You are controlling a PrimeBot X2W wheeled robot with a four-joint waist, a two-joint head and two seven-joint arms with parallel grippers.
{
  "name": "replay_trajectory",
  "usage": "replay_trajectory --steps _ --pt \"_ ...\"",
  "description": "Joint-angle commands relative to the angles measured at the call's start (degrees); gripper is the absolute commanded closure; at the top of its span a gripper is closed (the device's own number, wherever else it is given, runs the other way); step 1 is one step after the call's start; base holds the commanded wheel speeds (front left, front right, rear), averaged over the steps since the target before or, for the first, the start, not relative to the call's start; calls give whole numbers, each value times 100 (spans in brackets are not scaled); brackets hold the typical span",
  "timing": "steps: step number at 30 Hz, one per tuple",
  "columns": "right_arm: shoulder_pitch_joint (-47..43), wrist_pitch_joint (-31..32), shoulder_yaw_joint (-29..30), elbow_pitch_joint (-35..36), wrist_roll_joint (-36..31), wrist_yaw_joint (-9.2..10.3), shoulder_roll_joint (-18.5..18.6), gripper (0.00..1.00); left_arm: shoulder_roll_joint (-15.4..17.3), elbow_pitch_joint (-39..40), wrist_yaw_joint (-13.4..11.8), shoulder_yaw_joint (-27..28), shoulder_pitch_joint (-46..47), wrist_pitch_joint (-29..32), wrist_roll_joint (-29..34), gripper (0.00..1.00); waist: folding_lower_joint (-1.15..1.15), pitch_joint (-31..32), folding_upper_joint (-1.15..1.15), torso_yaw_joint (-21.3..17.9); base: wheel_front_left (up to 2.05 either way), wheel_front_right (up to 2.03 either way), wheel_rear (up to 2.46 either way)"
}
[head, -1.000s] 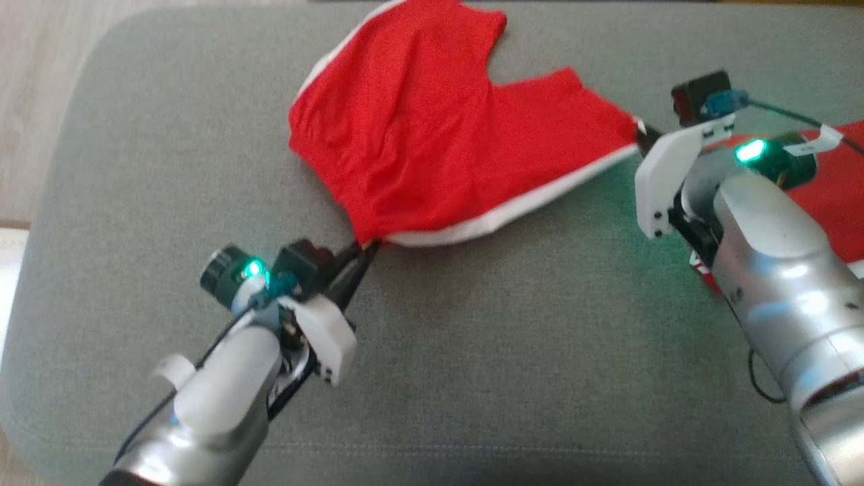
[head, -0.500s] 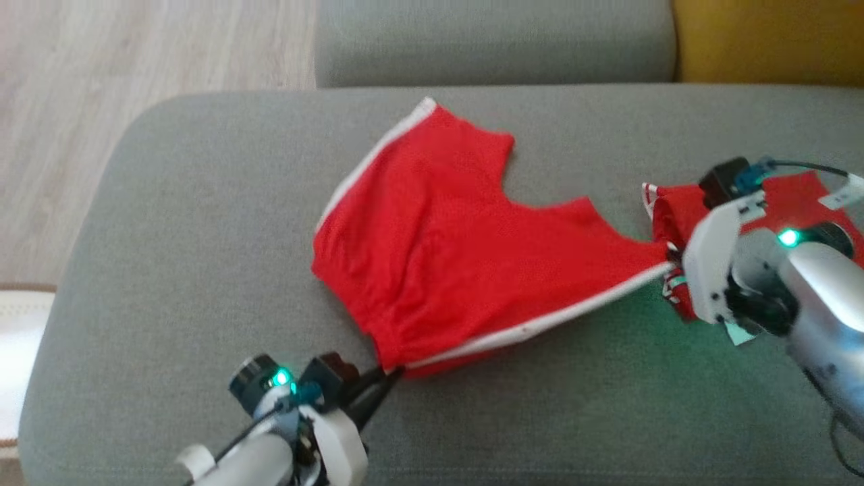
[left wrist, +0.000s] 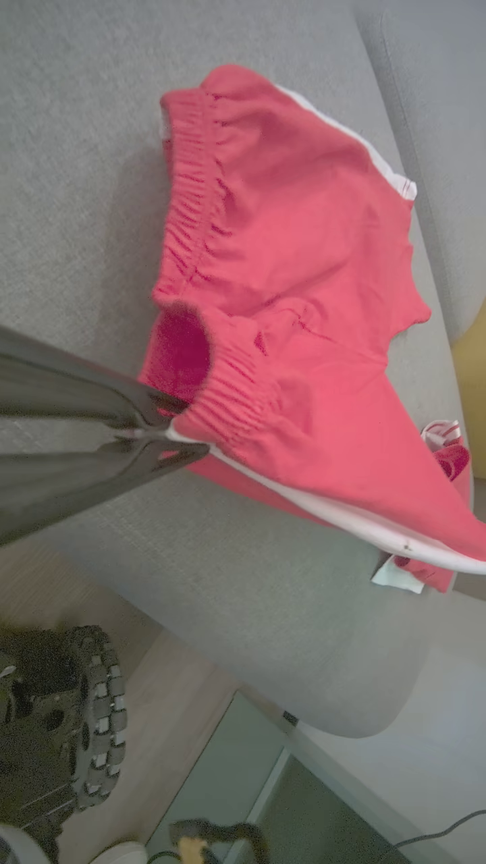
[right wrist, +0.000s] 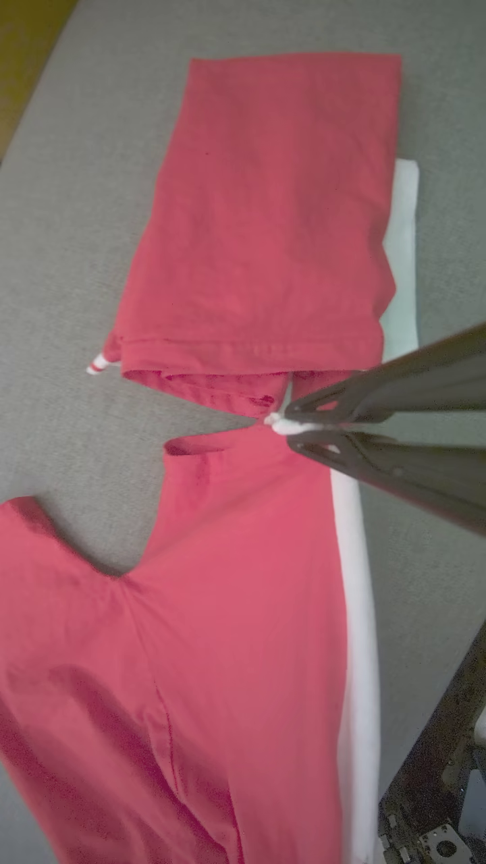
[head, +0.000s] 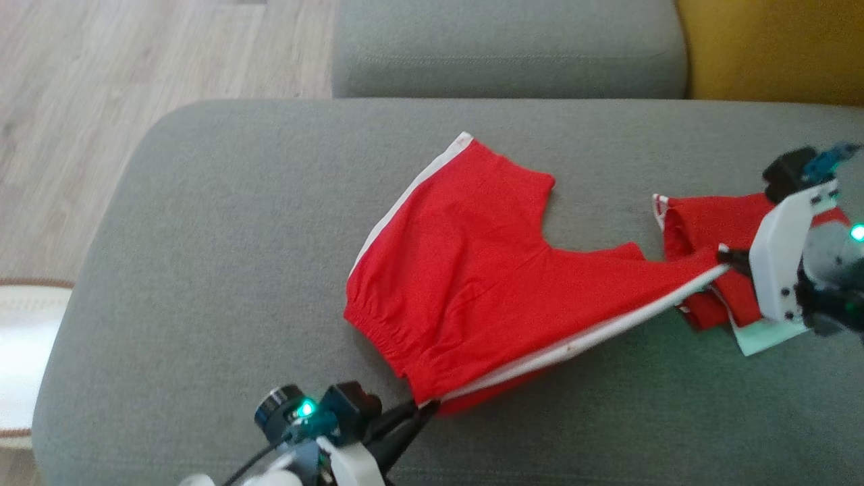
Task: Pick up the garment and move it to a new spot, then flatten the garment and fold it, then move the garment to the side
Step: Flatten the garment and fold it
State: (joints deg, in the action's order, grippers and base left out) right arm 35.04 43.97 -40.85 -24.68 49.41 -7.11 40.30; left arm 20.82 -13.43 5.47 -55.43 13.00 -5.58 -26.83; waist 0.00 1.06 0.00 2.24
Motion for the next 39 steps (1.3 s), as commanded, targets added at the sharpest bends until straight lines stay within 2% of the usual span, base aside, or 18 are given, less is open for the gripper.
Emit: replay_trajectory --steps 1,6,13,25,33,39 --pt "201 14 137 162 -75 -37 101 100 139 201 -42 271 342 2 -19 100 0 -108 0 98 0 0 0" --pt "590 110 624 98 -387 -37 -258 100 56 479 -181 489 658 9 -66 100 0 -397 0 417 0 0 0" --pt "1454 301 944 -313 -895 -37 -761 100 -155 477 -116 530 1114 -51 -59 100 0 -811 0 962 0 0 0" --pt "2888 332 950 -1407 -1715 -37 -1299 100 -785 -218 11 557 1955 -468 -69 100 0 -1623 0 1765 0 0 0" --pt "3382 -152 742 -2212 -2077 -37 -1586 100 -1209 -949 98 492 2375 -731 -118 100 0 -1934 0 2082 0 0 0" --pt "3621 -491 520 -2665 -2367 -37 -1642 100 -1410 -1365 134 442 2570 -842 -124 100 0 -2095 0 2182 0 0 0"
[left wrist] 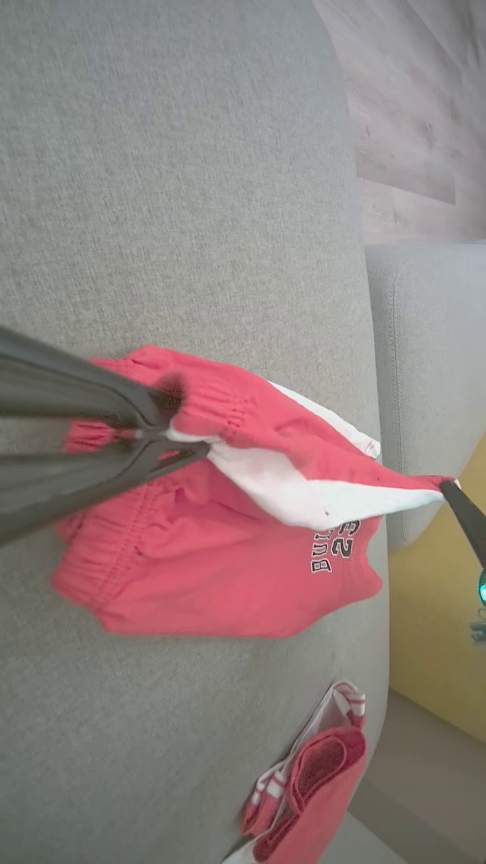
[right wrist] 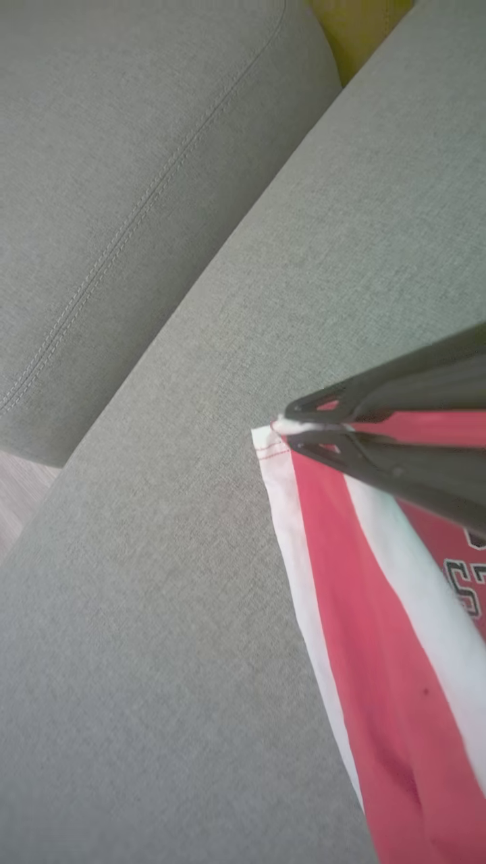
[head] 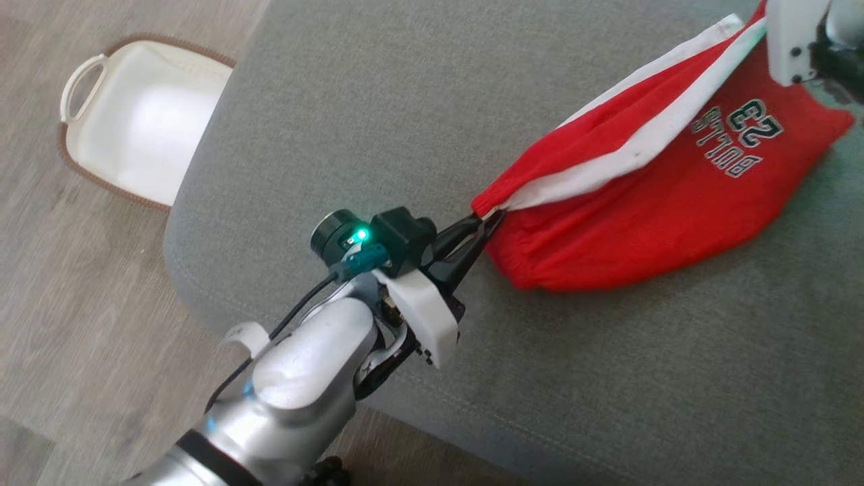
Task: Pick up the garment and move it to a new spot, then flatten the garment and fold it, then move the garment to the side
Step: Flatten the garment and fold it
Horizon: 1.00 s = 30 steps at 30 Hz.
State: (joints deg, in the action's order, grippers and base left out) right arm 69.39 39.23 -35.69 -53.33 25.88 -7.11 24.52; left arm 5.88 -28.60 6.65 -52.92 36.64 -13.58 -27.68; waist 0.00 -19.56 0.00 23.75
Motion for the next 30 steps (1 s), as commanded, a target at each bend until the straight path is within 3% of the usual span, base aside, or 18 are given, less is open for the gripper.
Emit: replay_trajectory --steps 1,5,6,7,8,9,12,14,25,30 --pt "233 -88 -26 109 -62 -37 -67 100 53 88 21 178 237 -58 -41 100 0 -66 0 46 0 0 0" --pt "379 -416 -99 -225 -185 -37 -104 100 -49 -124 42 132 350 -106 -40 100 0 -167 0 89 0 0 0" --pt "408 -546 -121 -280 -224 -37 -114 39 -67 -175 46 125 372 -114 -35 100 0 -181 0 92 0 0 0" --pt "446 -689 -111 -353 -266 -37 -120 0 -79 -226 47 120 399 -120 -13 70 0 -191 0 90 0 0 0" --pt "476 -836 -104 -418 -305 -37 -142 0 -87 -274 48 123 423 -125 19 19 0 -197 0 83 0 0 0" --pt "488 -960 -96 -480 -310 -37 -184 0 -94 -320 48 135 438 -130 44 0 0 -195 0 69 0 0 0" --pt "456 -1333 -74 -639 -249 -37 -296 0 -116 -381 49 301 378 -137 -28 0 0 -96 0 -21 0 0 0" --pt "325 -1965 -10 -647 -99 -37 -415 0 -62 -322 -37 572 254 -139 -3 0 0 92 0 -171 0 0 0" --pt "-837 -4862 21 -171 323 -37 -700 0 238 710 -713 2237 -540 -141 207 0 0 1012 0 -1025 0 0 0" --pt "-1456 -5375 466 142 427 -37 -882 0 269 1207 -1001 2966 -1010 -141 427 0 0 1307 0 -1416 0 0 0"
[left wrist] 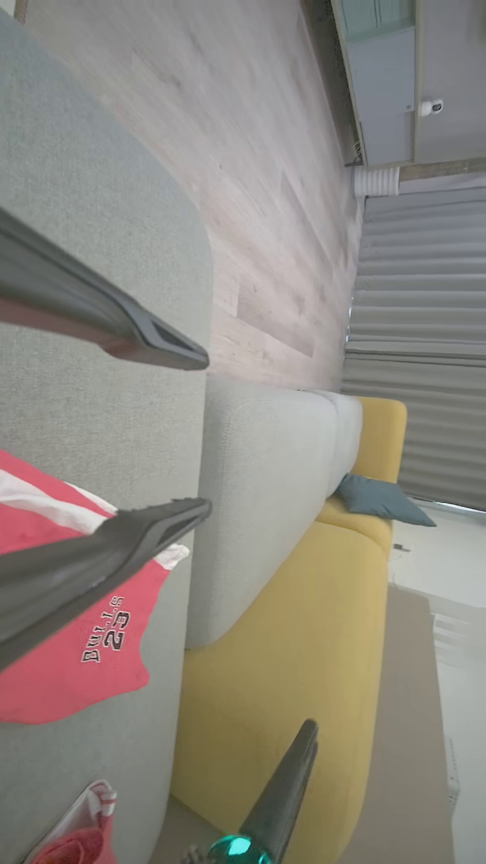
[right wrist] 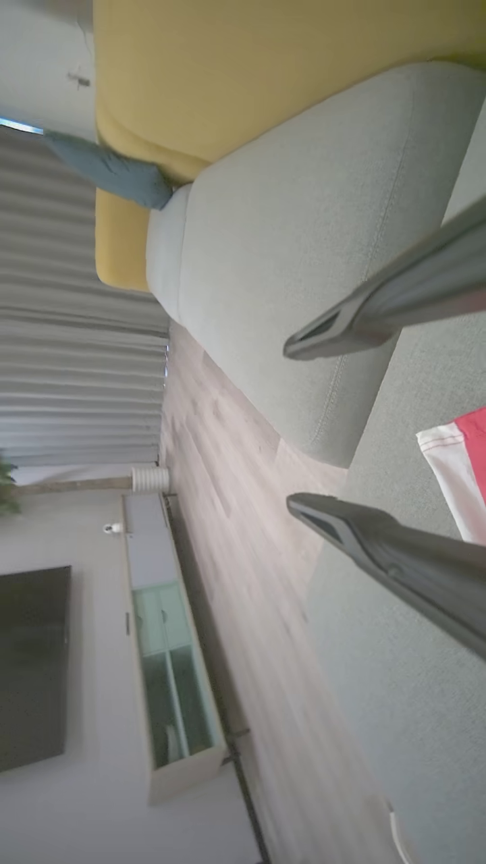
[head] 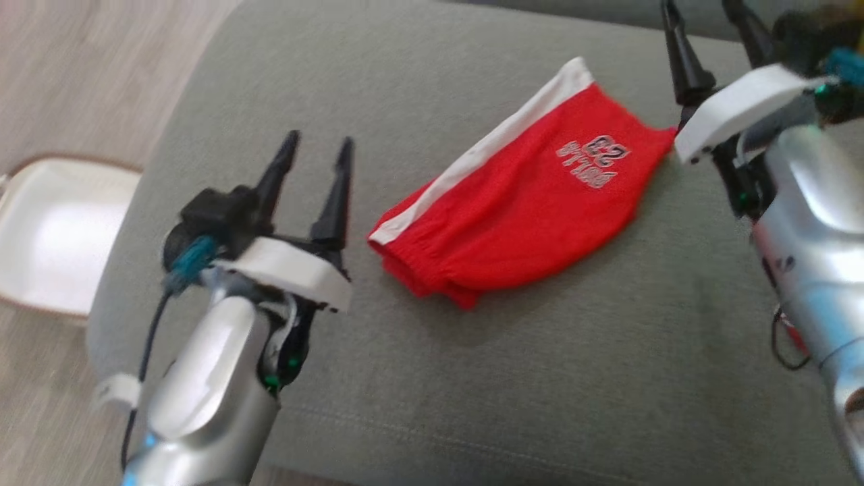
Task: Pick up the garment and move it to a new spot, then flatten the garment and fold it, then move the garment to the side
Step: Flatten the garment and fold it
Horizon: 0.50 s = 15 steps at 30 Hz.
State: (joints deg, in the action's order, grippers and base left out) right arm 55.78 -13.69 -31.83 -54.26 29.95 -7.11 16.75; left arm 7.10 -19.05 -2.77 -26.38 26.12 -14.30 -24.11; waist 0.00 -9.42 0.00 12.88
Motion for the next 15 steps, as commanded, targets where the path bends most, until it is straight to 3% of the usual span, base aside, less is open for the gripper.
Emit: replay_trajectory --steps 1,9,10,15 --pt "-239 -108 218 331 -13 -37 -138 0 143 334 -89 444 -59 -69 107 0 0 347 0 -406 0 0 0" --pt "-2016 -128 1841 2071 -1103 -37 -595 0 31 936 -206 1288 -894 -70 533 0 0 594 0 -897 0 0 0" --pt "-2016 -128 1841 2071 -1103 -37 -595 0 31 936 -206 1288 -894 -70 533 0 0 594 0 -897 0 0 0" --pt "-3201 -129 2643 2900 -1755 -37 -1126 0 -132 1234 -209 1708 -1457 -70 778 0 0 693 0 -1080 0 0 0"
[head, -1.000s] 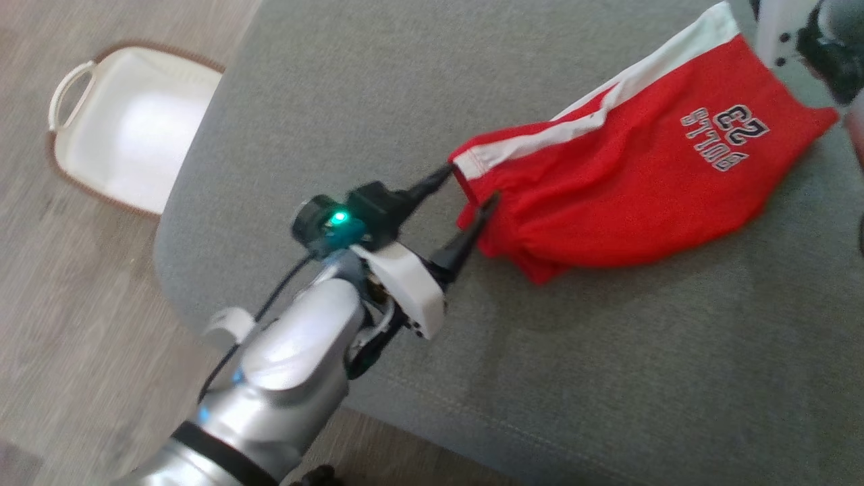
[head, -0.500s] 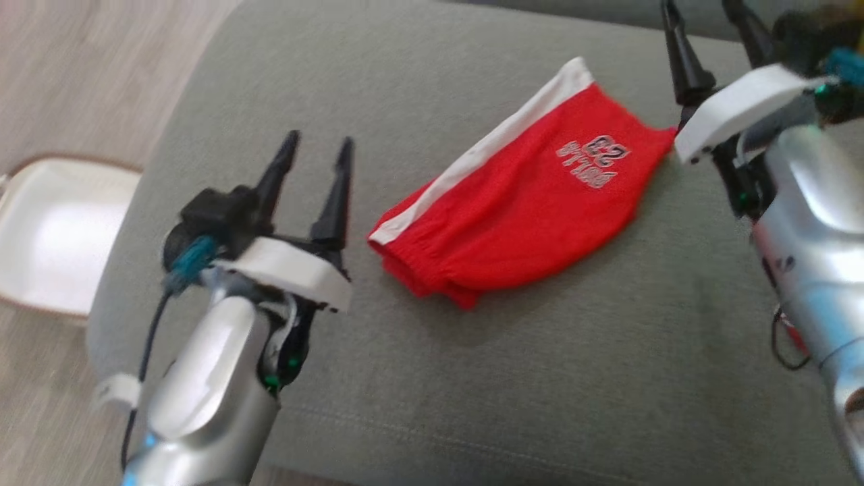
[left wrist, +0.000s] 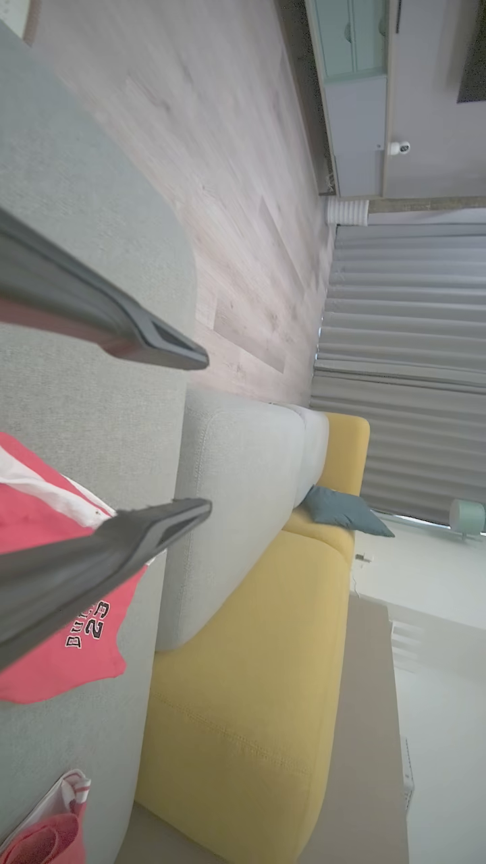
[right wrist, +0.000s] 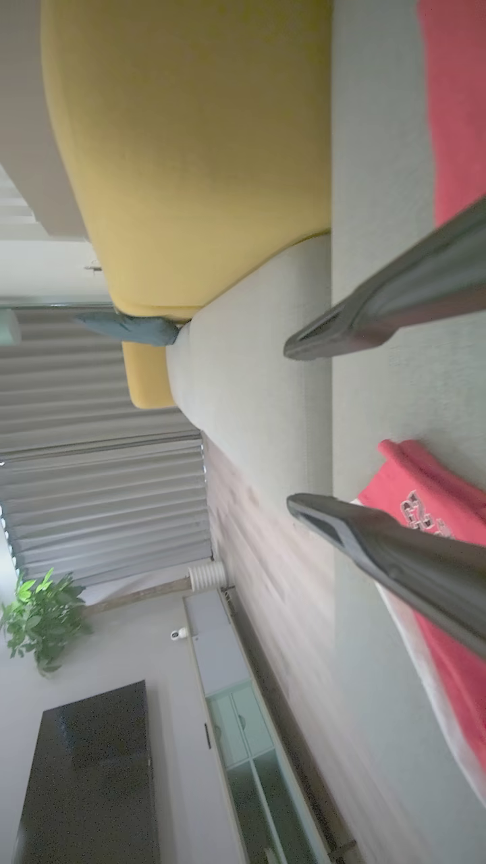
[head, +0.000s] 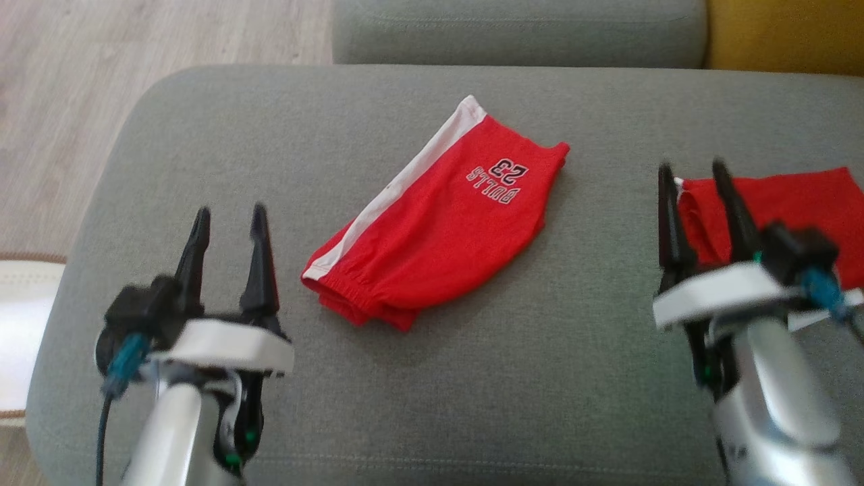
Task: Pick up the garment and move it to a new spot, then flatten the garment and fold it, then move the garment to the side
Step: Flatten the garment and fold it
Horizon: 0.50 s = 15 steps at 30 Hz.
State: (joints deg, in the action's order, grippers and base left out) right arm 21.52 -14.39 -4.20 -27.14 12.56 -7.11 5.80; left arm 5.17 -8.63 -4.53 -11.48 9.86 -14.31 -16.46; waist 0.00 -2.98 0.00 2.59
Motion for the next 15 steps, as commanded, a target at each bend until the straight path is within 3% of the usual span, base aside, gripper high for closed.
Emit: replay_trajectory --steps 1,7,15 --pt "24 -60 -26 293 -107 -37 -101 0 15 230 -12 296 58 -69 6 0 0 70 0 -73 0 0 0" --pt "-808 -60 279 650 -345 -37 -278 0 -75 248 115 335 -490 -69 547 0 0 124 0 -106 0 0 0" --pt "-878 25 381 798 -282 -37 -290 0 -190 309 247 419 -532 -69 605 0 0 -35 0 133 0 0 0"
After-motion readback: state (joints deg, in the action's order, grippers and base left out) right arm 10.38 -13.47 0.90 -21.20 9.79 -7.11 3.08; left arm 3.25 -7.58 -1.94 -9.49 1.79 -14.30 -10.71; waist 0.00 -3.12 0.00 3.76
